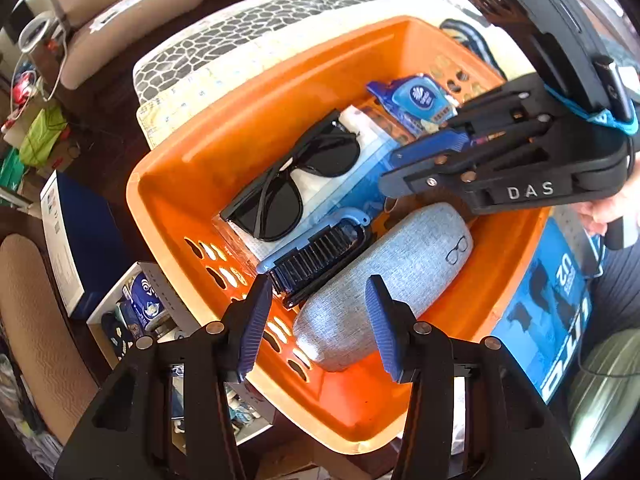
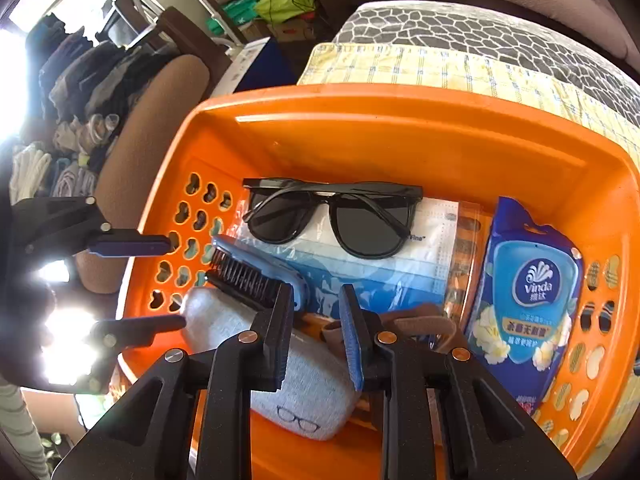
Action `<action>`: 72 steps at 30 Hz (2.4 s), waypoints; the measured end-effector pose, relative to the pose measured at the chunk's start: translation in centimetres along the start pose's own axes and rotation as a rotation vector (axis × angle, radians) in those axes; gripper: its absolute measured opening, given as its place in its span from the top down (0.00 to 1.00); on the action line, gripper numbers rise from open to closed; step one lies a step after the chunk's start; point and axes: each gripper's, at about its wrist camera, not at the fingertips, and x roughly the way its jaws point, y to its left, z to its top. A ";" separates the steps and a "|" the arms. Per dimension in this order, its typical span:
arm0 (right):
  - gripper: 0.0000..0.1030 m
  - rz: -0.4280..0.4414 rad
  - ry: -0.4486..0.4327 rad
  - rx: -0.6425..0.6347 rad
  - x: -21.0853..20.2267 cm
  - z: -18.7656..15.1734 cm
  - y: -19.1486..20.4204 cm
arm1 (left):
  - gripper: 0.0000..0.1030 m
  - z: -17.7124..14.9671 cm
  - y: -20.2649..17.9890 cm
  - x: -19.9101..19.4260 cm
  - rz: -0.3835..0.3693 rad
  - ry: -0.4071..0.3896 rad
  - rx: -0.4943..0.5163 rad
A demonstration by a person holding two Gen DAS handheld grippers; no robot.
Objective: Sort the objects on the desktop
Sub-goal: 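Withdraw both tools up and away from the basket, then reach the right tool to the white LOOK card and grasp it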
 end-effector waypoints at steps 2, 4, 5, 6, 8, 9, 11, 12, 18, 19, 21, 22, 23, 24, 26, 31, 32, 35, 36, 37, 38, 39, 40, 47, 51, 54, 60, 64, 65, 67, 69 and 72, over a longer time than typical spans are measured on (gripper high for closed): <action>0.75 0.000 -0.011 -0.005 -0.9 -0.4 0.0 | 0.56 -0.2 -0.5 -0.6 -0.008 -0.024 -0.018; 0.70 -0.012 -0.024 -0.021 -1.6 -0.6 0.4 | 0.56 -0.4 -1.3 -1.0 -0.002 -0.041 -0.033; 0.69 -0.025 -0.030 -0.029 -2.0 -0.7 0.4 | 0.56 -0.5 -1.7 -1.3 0.000 -0.051 -0.046; 0.69 -0.037 -0.037 -0.036 -2.5 -0.9 0.4 | 0.56 -0.5 -2.0 -1.5 -0.001 -0.058 -0.059; 0.69 -0.041 -0.050 -0.036 -3.3 -1.0 0.4 | 0.56 -0.6 -2.8 -1.9 0.005 -0.076 -0.089; 0.69 -0.041 -0.058 -0.034 -3.7 -1.2 0.3 | 0.56 -0.7 -3.1 -2.2 0.002 -0.084 -0.107; 0.69 -0.054 -0.078 -0.036 -4.7 -1.8 0.0 | 0.56 -0.6 -3.7 -2.6 0.001 -0.098 -0.142; 0.69 -0.061 -0.085 -0.037 -5.1 -2.1 -0.2 | 0.56 -0.6 -4.1 -2.9 0.003 -0.106 -0.159; 0.65 -0.092 -0.126 -0.031 -8.6 -4.2 -2.3 | 0.56 0.0 -7.0 -4.2 -0.009 -0.160 -0.227; 0.63 -0.104 -0.133 -0.025 -9.3 -4.6 -2.9 | 0.55 0.2 -7.7 -4.4 -0.013 -0.167 -0.228; 0.56 -0.112 -0.145 -0.009 -10.7 -5.4 -4.2 | 0.48 0.9 -9.1 -4.4 -0.016 -0.177 -0.228; 0.52 -0.118 -0.151 -0.002 -11.4 -5.8 -4.9 | 0.41 1.3 -9.9 -4.3 -0.021 -0.182 -0.229; 0.45 -0.125 -0.159 0.003 -12.0 -6.2 -5.6 | 0.35 1.7 -10.6 -4.3 -0.032 -0.188 -0.229; 0.38 -0.135 -0.171 0.009 -12.7 -6.7 -6.3 | 0.32 2.1 -11.3 -4.3 -0.044 -0.198 -0.229; 0.33 -0.155 -0.190 0.023 -14.1 -7.7 -7.8 | 0.20 2.9 -12.6 -4.2 -0.062 -0.215 -0.236; 0.30 -0.186 -0.215 0.098 -16.6 -9.8 -12.3 | 0.04 5.2 -15.7 -3.5 -0.116 -0.238 -0.245; 0.30 -0.193 -0.218 0.112 -17.0 -10.1 -13.3 | 0.03 5.6 -16.4 -3.4 -0.114 -0.240 -0.240; 0.30 -0.210 -0.221 0.152 -17.7 -11.3 -16.1 | 0.01 7.4 -18.6 -2.9 -0.118 -0.239 -0.225; 0.30 -0.215 -0.220 0.163 -17.9 -11.6 -16.9 | 0.01 7.9 -19.3 -2.8 -0.119 -0.240 -0.222; 0.30 -0.223 -0.219 0.175 -18.0 -12.0 -17.7 | 0.00 8.5 -19.8 -2.6 -0.122 -0.244 -0.221; 0.29 -0.227 -0.218 0.182 -18.0 -12.3 -18.5 | 0.00 8.9 -20.3 -2.5 -0.125 -0.247 -0.223; 0.27 -0.232 -0.214 0.190 -18.0 -12.6 -19.2 | 0.00 9.4 -20.7 -2.3 -0.128 -0.249 -0.226; 0.25 -0.237 -0.211 0.195 -18.0 -12.9 -19.8 | 0.00 9.7 -21.1 -2.1 -0.131 -0.251 -0.230; 0.09 -0.240 -0.186 0.193 -17.2 -13.8 -22.0 | 0.00 11.3 -22.2 -0.1 -0.112 -0.257 -0.290; 0.05 -0.246 -0.166 0.174 -16.1 -13.6 -22.4 | 0.00 11.5 -21.9 0.8 -0.100 -0.259 -0.334; 0.04 -0.249 -0.147 0.156 -15.0 -13.3 -22.4 | 0.00 11.5 -21.4 1.3 -0.101 -0.262 -0.372; 0.04 -0.223 -0.086 0.124 -11.8 -12.6 -22.1 | 0.00 11.2 -20.0 1.8 -0.122 -0.268 -0.452; 0.04 -0.222 -0.035 0.096 -9.3 -12.2 -21.5 | 0.00 11.0 -19.3 2.2 -0.126 -0.255 -0.469; 0.06 -0.225 -0.027 0.090 -8.8 -12.1 -21.4 | 0.00 11.0 -19.2 2.2 -0.129 -0.254 -0.472; 0.11 -0.231 -0.010 0.077 -8.0 -11.9 -21.2 | 0.00 10.9 -18.9 2.2 -0.134 -0.251 -0.479; 0.21 -0.232 0.004 0.074 -7.3 -11.7 -21.2 | 0.00 11.0 -18.7 2.3 -0.148 -0.248 -0.484; 0.24 -0.236 0.022 0.072 -6.6 -11.5 -21.3 | 0.00 11.2 -18.8 2.2 -0.152 -0.252 -0.485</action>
